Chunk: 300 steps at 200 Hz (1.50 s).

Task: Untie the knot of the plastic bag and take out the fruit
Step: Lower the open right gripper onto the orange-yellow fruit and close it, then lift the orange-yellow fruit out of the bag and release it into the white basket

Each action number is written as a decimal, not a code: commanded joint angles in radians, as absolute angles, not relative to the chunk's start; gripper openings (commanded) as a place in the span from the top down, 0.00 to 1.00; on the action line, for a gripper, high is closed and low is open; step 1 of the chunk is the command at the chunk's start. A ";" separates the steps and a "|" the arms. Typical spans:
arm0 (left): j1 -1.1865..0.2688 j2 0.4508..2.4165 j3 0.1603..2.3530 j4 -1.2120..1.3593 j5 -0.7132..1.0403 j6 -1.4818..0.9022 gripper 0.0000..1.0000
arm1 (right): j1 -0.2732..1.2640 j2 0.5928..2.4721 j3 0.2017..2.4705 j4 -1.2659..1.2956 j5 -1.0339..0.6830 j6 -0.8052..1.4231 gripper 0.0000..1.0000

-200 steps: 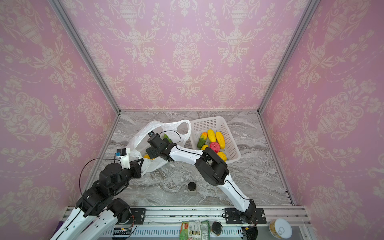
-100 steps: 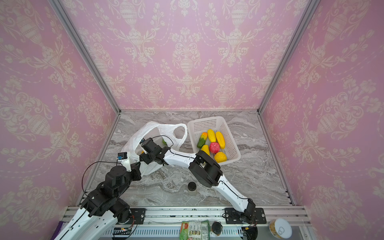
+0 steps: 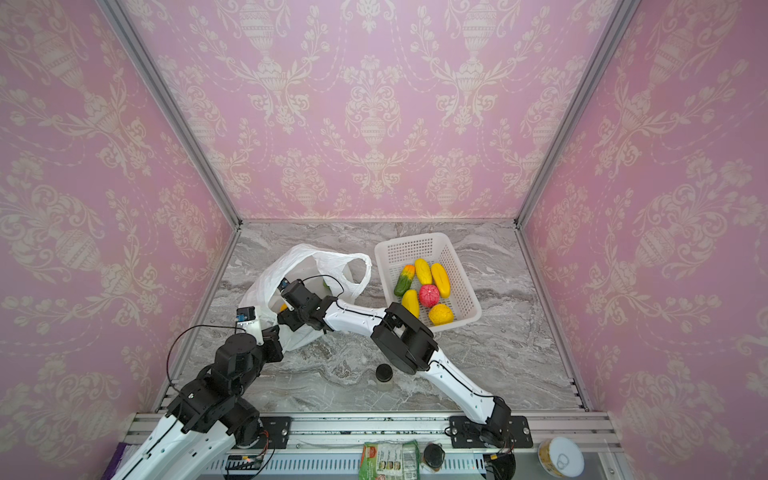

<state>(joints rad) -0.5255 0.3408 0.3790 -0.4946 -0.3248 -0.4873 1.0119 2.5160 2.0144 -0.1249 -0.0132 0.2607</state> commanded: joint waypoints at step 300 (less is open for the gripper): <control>-0.508 0.368 0.353 -0.448 -0.322 -0.462 1.00 | 0.541 1.600 0.971 0.065 0.286 0.379 0.51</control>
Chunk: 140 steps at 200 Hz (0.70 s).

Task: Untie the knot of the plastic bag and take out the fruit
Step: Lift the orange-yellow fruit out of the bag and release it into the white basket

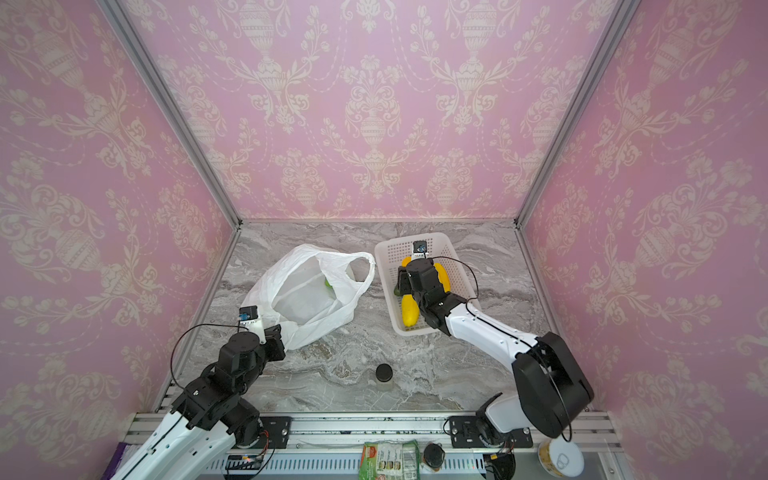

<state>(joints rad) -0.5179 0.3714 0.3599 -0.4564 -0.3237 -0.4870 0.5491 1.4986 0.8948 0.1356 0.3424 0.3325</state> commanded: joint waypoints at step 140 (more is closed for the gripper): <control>-0.505 0.362 0.351 -0.448 -0.323 -0.463 1.00 | 0.500 1.729 1.006 0.057 0.331 0.393 0.20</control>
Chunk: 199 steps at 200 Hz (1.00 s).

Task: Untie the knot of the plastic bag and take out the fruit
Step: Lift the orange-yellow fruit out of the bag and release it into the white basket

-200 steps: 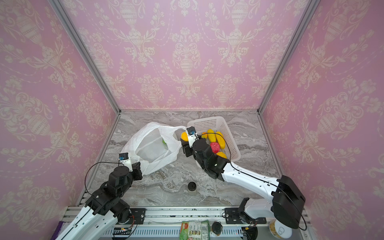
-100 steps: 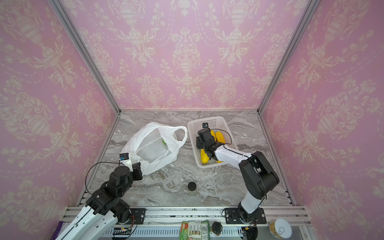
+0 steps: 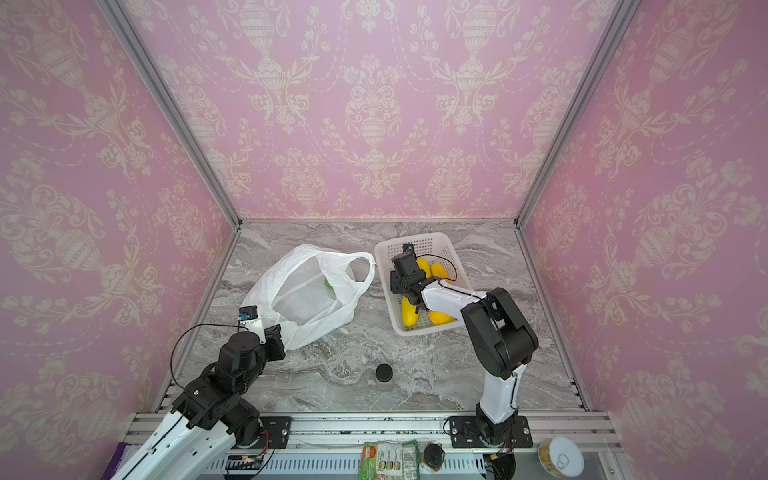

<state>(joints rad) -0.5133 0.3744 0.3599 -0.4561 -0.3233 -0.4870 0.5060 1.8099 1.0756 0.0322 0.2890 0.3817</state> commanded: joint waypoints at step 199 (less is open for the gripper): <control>-0.503 0.336 0.344 -0.454 -0.317 -0.463 1.00 | 0.504 1.793 1.109 -0.027 0.397 0.366 0.43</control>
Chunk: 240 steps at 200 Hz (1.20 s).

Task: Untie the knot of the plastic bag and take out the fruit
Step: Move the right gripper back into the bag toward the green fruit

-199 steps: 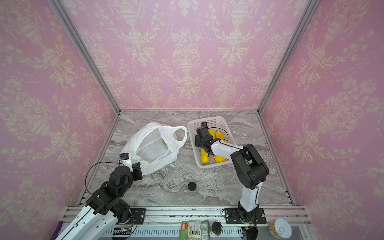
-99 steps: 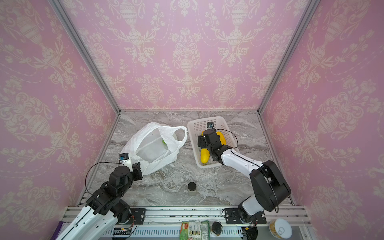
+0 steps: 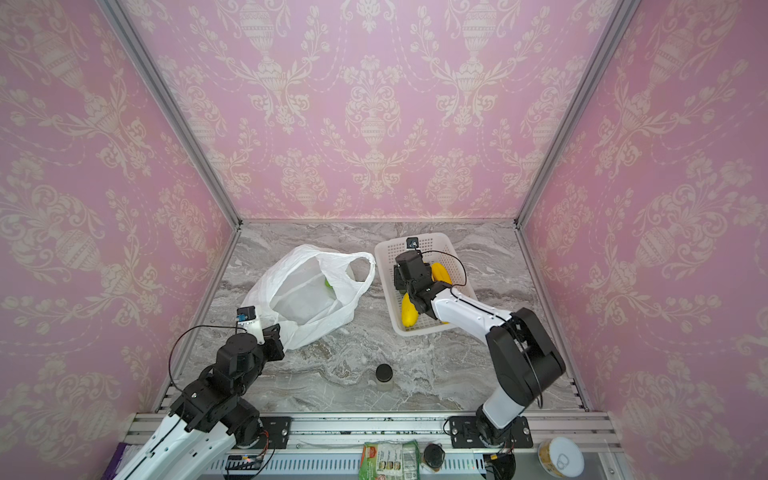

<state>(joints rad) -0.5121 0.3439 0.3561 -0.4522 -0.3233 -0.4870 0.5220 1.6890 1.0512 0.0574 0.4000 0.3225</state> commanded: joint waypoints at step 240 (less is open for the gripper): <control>-0.500 0.298 0.339 -0.463 -0.314 -0.463 1.00 | 1.151 1.838 1.348 0.041 0.439 0.251 0.56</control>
<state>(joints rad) -0.5064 0.3149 0.3523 -0.4522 -0.3210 -0.4870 1.1370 1.7195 1.2282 0.1204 0.4377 0.2207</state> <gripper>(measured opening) 0.046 0.449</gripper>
